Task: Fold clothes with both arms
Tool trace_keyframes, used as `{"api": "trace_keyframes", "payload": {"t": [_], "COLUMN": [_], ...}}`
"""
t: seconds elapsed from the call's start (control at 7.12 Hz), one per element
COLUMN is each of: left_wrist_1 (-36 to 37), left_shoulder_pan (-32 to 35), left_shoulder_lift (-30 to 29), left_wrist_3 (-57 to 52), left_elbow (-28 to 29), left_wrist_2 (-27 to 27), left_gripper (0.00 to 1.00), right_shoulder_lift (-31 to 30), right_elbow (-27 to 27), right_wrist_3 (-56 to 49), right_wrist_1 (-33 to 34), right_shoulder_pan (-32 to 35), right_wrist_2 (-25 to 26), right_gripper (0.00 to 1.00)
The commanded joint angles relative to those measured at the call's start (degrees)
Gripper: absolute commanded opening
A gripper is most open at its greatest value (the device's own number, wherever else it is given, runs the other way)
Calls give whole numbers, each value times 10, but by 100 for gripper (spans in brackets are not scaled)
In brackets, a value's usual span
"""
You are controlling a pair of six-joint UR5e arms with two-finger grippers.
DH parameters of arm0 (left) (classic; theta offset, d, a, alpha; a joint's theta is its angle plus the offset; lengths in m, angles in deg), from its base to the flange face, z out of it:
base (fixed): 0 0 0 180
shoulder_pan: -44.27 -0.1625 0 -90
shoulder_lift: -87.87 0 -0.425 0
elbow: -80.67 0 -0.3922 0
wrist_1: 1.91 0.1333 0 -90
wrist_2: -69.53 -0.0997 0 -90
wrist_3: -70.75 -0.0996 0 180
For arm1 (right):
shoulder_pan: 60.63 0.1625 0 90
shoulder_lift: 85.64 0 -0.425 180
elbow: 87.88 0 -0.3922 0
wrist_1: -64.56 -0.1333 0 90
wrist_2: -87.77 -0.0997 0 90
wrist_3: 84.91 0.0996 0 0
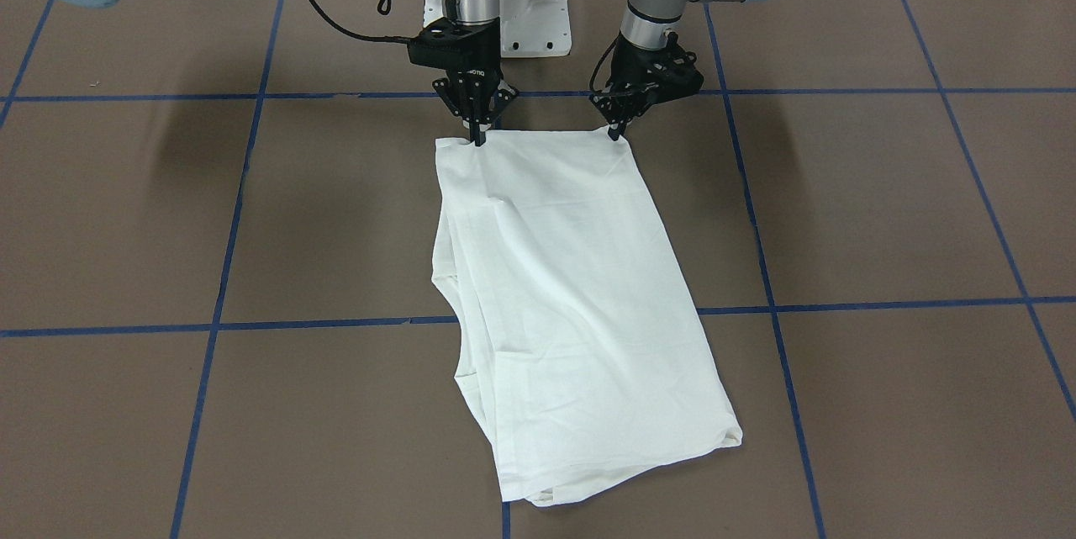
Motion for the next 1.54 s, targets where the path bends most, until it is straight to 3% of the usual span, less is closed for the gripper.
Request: {"api": "trace_keyframes", "payload": {"t": [0.0, 0.42, 0.7, 0.84, 1.12, 1.4], "left_wrist_1": [22, 185, 292, 301, 297, 292], "left_shoulder_pan": [16, 16, 14, 13, 38, 91], "left_shoulder_lift": [-3, -53, -84, -91, -96, -101], "left_wrist_3": [-72, -84, -70, -70, -81, -139], "left_elbow": [-55, -196, -278, -272, -213, -165], "left_wrist_2": [6, 54, 82, 82, 76, 77], "left_gripper": [0, 0, 0, 0, 0, 0], "right_shoulder_lift": [-6, -20, -12, 2, 37, 47], "right_elbow": [-29, -223, -313, -304, -217, -102], "right_wrist_3": [-5, -14, -13, -14, -53, -92], "right_wrist_1": [4, 187, 284, 286, 251, 124], "right_shoulder_pan": [3, -26, -47, -46, -1, 57], "right_wrist_2": [-6, -8, -8, -8, -8, -8], "right_gripper": [0, 0, 0, 0, 0, 0]}}
